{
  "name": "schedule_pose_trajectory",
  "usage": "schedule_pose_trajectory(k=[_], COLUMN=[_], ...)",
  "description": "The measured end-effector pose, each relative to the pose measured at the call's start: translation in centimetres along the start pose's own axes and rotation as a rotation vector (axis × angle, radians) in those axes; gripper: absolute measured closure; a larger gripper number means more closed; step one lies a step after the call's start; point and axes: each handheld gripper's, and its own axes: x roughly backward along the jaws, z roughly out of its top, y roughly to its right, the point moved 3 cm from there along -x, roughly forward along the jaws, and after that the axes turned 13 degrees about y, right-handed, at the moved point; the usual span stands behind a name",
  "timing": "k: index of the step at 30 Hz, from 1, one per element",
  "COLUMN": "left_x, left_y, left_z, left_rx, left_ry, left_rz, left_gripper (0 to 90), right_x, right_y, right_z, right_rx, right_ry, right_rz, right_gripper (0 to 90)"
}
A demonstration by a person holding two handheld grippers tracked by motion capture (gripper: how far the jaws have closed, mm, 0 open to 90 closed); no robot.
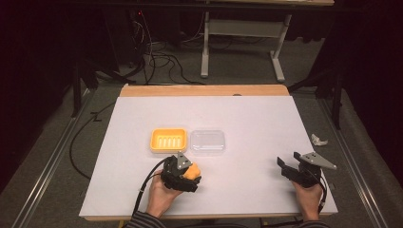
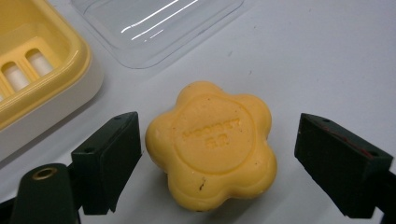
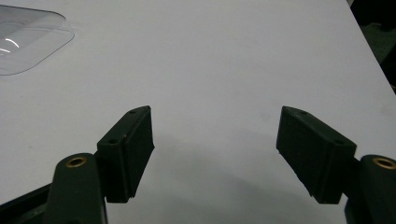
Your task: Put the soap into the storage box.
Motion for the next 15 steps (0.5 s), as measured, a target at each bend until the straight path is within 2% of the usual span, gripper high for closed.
schedule_pose_trajectory(k=[6,15], left_x=[-0.8,-1.2], left_y=[0.1,0.0], left_z=[-0.2,-0.3], left_rx=[0.003,0.004], left_ry=[-0.031,-0.042], left_rz=[0.011,0.026], left_gripper=[15.4,17.8], right_x=[0.0,0.0], right_y=[0.0,0.0], right_z=[0.0,0.0], right_rx=[0.001,0.0], right_ry=[0.001,0.003], right_rz=[0.002,0.003], right_gripper=[27.7,27.6])
